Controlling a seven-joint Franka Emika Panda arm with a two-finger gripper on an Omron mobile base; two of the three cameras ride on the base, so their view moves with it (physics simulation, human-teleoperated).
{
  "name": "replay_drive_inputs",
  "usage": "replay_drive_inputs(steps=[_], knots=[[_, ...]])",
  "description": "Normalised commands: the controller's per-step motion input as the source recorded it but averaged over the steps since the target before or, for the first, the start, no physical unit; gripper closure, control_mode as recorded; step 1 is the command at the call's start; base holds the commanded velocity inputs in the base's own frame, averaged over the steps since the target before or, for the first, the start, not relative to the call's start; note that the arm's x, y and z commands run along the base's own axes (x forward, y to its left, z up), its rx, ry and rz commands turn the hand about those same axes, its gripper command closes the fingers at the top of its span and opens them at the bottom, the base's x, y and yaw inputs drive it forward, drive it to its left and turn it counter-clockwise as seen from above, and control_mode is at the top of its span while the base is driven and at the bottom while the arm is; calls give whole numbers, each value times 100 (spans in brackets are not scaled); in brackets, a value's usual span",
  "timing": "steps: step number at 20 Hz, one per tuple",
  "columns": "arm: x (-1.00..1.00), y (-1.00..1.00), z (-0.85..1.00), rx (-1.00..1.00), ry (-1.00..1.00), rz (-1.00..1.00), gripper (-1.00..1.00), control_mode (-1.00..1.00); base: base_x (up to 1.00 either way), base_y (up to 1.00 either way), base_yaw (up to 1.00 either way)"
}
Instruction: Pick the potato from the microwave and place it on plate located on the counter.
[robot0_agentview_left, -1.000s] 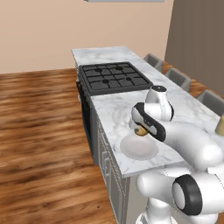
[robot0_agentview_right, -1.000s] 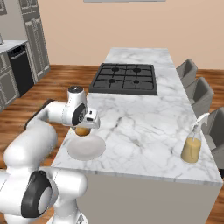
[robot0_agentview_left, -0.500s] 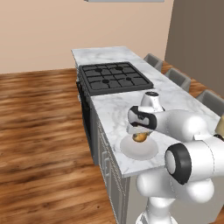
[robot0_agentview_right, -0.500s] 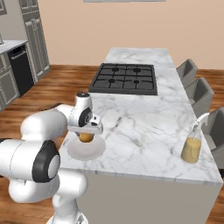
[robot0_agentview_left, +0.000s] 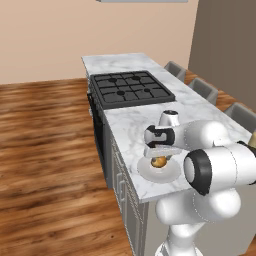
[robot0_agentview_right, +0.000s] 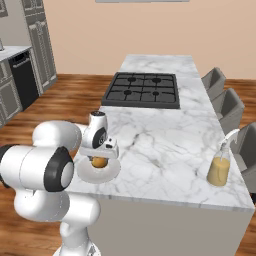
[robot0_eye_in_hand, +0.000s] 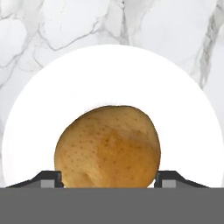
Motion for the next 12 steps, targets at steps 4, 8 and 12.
replay_drive_inputs(steps=[4,8,12], knots=[[0,0,-11,0,0,0,-100,-100,0,0,0],[0,0,-9,0,0,0,-100,-100,0,0,0],[0,0,0,0,0,0,-100,-100,0,0,0]])
